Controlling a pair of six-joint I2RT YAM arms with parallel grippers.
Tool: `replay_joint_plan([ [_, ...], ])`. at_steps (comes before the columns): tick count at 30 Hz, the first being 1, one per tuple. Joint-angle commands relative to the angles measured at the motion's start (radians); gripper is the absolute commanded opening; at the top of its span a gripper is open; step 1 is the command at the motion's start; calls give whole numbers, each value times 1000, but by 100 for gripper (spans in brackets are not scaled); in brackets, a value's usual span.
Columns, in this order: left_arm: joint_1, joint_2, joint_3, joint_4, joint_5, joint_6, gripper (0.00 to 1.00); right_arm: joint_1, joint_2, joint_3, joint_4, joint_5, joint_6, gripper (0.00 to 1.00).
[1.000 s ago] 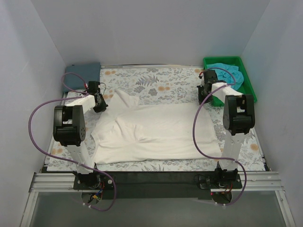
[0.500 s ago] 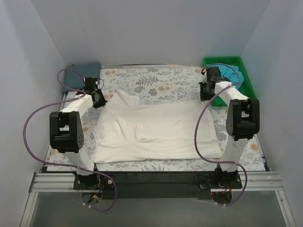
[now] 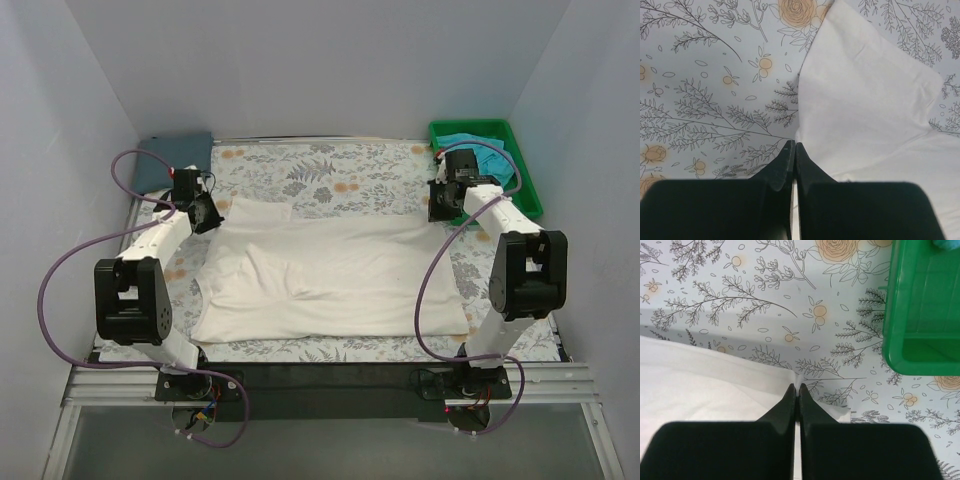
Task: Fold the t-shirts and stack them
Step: Fold the tshirt
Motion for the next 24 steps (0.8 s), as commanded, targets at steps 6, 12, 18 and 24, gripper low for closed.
replay_joint_plan([
  [6, 2, -135, -68, -27, -66, 4, 0, -20, -139, -74, 2, -60, 40, 1],
  [12, 0, -183, -99, -49, -95, -7, 0, -47, -189, -143, 1, -34, 39, 1],
  [18, 0, -209, -137, -82, -111, -23, 0, -67, -240, -210, 2, -17, 53, 1],
  [24, 0, -247, -168, -89, -127, -35, 0, -83, -271, -258, 2, -19, 67, 1],
])
